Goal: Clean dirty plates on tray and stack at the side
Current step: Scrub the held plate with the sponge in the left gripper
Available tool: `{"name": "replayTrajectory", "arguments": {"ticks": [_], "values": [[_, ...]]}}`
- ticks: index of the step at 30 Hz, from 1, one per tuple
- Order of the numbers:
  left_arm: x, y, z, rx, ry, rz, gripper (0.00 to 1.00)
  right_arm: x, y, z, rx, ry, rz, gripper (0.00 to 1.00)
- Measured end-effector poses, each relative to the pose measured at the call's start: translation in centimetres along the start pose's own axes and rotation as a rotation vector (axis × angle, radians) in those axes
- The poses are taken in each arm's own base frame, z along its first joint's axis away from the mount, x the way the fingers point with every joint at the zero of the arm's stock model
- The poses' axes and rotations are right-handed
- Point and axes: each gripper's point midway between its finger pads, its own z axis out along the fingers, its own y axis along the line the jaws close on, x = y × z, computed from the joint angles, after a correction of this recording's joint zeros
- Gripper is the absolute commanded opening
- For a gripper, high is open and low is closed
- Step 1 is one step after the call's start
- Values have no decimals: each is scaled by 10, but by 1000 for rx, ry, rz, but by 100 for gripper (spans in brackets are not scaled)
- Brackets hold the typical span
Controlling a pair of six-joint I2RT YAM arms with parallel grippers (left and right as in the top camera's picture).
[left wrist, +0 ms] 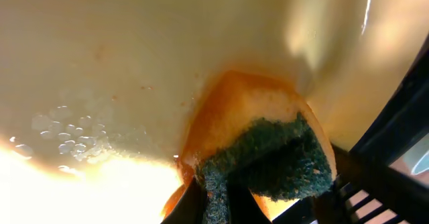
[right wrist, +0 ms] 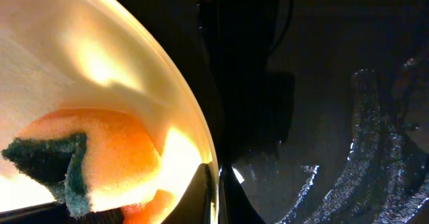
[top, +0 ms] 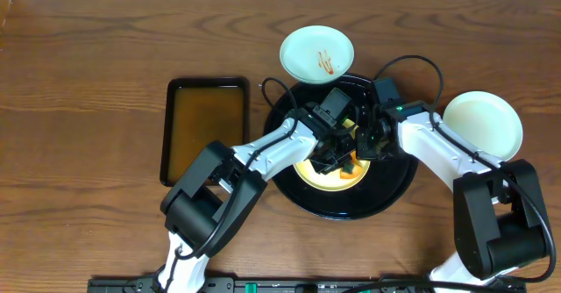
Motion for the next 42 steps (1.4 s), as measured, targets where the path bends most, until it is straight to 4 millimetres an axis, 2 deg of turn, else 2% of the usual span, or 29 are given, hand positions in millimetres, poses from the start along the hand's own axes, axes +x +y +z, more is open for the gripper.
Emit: {"name": "replayTrajectory", "arguments": {"ticks": [7, 16, 19, 25, 28, 31, 34, 38, 42], "values": [[-4, 2, 1, -3, -32, -32, 8, 0, 0, 0, 3, -1, 0, 1], [-28, 19, -9, -116, -184, 182, 7, 1, 4, 0, -12, 3, -5, 1], [-41, 23, -16, -130, -203, 247, 8, 1, 4, 0, -13, 2, -5, 1], [-90, 47, -47, -224, -332, 341, 7, 1, 4, 0, -13, 3, -5, 1], [-99, 55, -56, -257, -340, 405, 8, 1, 5, 0, -18, 3, -5, 1], [-98, 60, -56, -286, -328, 459, 8, 1, 6, 0, -24, 4, -7, 1], [-87, 59, -52, -258, -263, 481, 8, 1, 7, 0, -28, 4, -7, 1], [-52, 50, -43, -149, -80, 542, 7, 1, 7, 0, -28, 5, -7, 1], [-15, 40, -35, -68, 59, 734, 8, 1, 7, 0, -28, 5, -7, 1]]}}
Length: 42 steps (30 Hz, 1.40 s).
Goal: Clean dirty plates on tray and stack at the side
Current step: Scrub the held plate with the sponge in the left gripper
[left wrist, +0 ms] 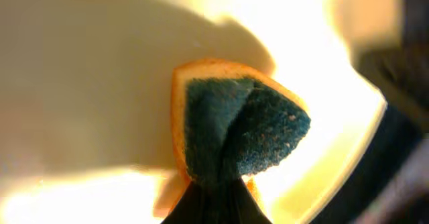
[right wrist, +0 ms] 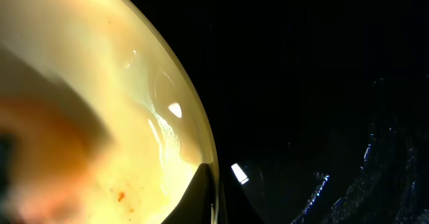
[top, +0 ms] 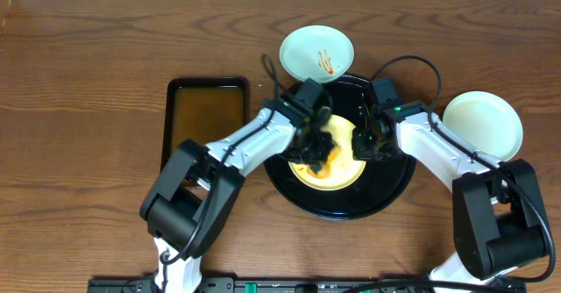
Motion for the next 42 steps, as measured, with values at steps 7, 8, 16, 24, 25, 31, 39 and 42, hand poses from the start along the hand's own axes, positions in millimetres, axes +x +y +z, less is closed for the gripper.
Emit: {"name": "replayTrajectory", "arguments": {"ticks": [7, 8, 16, 24, 25, 31, 39, 42], "values": [[5, -13, 5, 20, 6, 221, 8, 0, 0, 0, 0, 0, 0, 1], [4, -14, 5, 20, 4, 235, 7, 0, 0, 0, 0, 0, 0, 1], [3, -21, 9, 20, -13, 285, 7, 2, -2, 0, 13, 5, 40, 1], [-17, -33, 8, 59, -94, 98, 8, 5, -11, -1, 3, 38, 240, 1], [-19, -34, 8, 66, -101, 46, 8, 6, -11, -1, -2, 41, 257, 1], [-19, -37, 8, 88, -92, -310, 8, 7, -9, -1, -8, 47, 318, 1], [-17, -46, 19, 11, -173, -573, 8, 7, -9, -1, -6, 48, 329, 1], [-21, -50, 20, 16, -206, -593, 8, 7, -10, -1, -4, 47, 329, 1]]}}
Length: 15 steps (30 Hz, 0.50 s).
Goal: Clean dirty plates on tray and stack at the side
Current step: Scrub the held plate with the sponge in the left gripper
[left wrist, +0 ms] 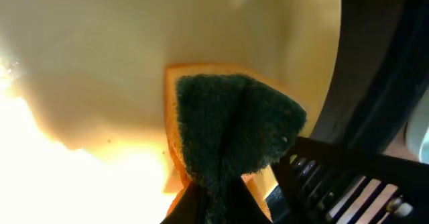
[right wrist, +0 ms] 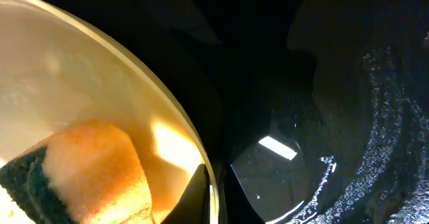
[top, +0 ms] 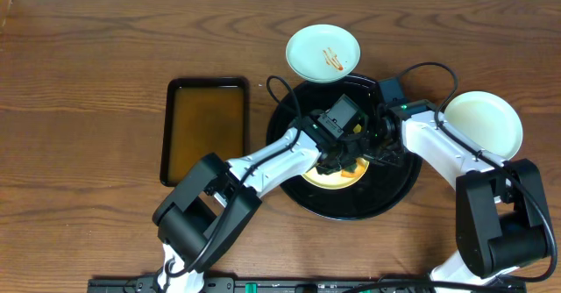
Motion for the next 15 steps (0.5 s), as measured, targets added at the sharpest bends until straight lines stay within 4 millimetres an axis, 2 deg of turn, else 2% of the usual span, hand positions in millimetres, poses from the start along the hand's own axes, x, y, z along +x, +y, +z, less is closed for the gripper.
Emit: {"name": "replayTrajectory", "arguments": {"ticks": [7, 9, 12, 15], "values": [[-6, 4, 0, -27, -46, -11, 8, -1, -2, 0, 11, -8, 8, 1], [-12, 10, -2, -57, -69, -16, 8, -1, -2, 0, 11, -8, 7, 1], [-23, 30, 4, -119, -90, -44, 8, 1, -1, 0, 3, 2, 9, 1], [-27, 31, 3, -121, -99, -39, 8, 2, 0, 0, 0, 9, 11, 1]]}}
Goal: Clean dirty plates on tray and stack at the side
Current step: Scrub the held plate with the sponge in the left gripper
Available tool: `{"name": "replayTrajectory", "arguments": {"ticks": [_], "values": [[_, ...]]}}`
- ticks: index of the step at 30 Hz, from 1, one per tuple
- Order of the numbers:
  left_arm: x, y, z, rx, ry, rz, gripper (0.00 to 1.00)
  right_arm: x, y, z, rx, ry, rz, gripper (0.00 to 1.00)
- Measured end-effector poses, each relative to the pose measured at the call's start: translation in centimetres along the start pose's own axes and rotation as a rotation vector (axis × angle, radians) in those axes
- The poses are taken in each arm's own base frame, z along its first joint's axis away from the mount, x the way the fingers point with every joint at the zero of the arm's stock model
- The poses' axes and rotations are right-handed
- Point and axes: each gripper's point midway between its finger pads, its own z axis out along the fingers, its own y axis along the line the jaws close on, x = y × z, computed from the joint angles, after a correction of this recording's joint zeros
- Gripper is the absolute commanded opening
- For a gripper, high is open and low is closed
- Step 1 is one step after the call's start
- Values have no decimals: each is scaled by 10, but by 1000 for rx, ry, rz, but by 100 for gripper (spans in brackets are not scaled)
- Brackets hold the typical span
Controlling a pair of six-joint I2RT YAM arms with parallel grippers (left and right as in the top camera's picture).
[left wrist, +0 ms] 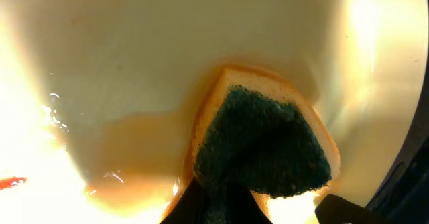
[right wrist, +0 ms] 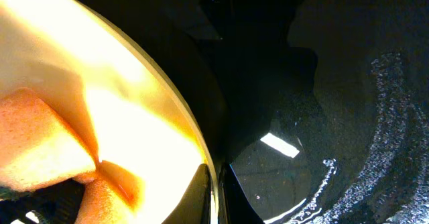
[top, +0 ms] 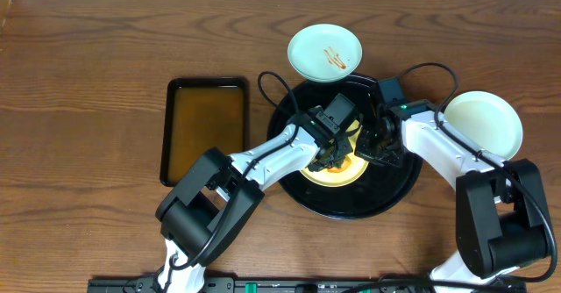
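A cream plate (top: 337, 172) lies in the round black basin (top: 394, 192). My left gripper (top: 326, 155) is shut on an orange sponge with a green scouring face (left wrist: 265, 147), pressed onto the plate's wet, orange-smeared surface (left wrist: 120, 83). My right gripper (right wrist: 216, 200) is shut on the plate's right rim (right wrist: 194, 133), and the sponge (right wrist: 40, 147) shows at its left. A pale green plate with a sauce streak (top: 325, 52) sits behind the basin. A clean cream plate (top: 484, 124) lies on the table at the right.
A brown rectangular tray (top: 206, 128) with a dark rim lies on the wooden table left of the basin. The basin floor (right wrist: 348, 117) is wet and glossy beside the held plate. Cables run from both arms over the basin's back edge.
My left gripper has shifted the sponge a little to the left and toward the plate's middle, with more wet orange smear showing around it. The right gripper keeps the same hold on the rim.
The sponge in my left gripper was first at the plate's right part, then at its left part, then back near the right rim, and now nearer the middle. All along my right gripper stayed shut on the plate's rim in the basin.
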Motion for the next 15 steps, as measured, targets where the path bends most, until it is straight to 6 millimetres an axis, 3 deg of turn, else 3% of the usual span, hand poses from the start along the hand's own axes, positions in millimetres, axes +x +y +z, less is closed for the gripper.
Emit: {"name": "replayTrajectory", "arguments": {"ticks": [15], "values": [[1, -13, 2, 62, 27, -86, 8, 0, 0, 0, -2, 1, 4, 1]]}}
